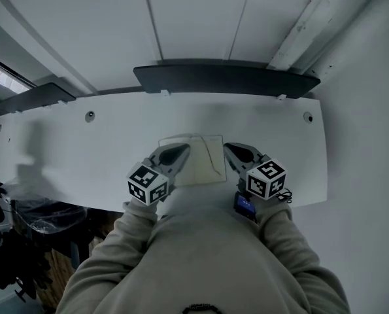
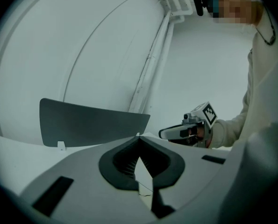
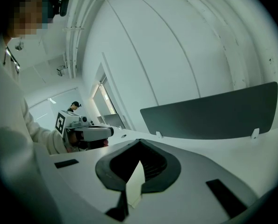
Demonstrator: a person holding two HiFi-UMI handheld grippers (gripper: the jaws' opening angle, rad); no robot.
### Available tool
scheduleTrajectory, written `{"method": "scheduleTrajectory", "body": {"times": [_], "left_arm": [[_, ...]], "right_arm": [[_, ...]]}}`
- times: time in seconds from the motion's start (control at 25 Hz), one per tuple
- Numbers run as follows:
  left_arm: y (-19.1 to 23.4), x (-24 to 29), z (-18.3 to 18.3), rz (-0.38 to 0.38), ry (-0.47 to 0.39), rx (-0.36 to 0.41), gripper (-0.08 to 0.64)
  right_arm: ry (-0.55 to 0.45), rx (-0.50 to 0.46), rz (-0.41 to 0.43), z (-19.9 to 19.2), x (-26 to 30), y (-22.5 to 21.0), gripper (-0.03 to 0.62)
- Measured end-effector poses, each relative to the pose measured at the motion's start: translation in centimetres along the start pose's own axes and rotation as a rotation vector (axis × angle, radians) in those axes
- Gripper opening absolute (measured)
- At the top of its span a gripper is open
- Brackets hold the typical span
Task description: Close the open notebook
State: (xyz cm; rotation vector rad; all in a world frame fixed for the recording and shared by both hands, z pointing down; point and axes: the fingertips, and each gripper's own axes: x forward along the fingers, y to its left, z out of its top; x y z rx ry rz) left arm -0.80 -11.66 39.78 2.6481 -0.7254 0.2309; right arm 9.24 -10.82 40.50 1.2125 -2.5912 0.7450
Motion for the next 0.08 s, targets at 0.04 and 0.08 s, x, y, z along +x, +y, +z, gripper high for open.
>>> {"method": "scheduleTrajectory", "body": {"times": [0.04,0.08], "left_arm": [[0.12,-0.05,-0.12,0.001,0.001,-0.004,-0.005],[0.24,-0.11,-0.24,0.002,0.003,-0.007,-0.005]], "right_arm": [[0.003,0.001,0.001,-0.05,0.08,0.03,0.02],[0.006,0.001,0.003,-0.09,0.15,0.05,0.018]]}}
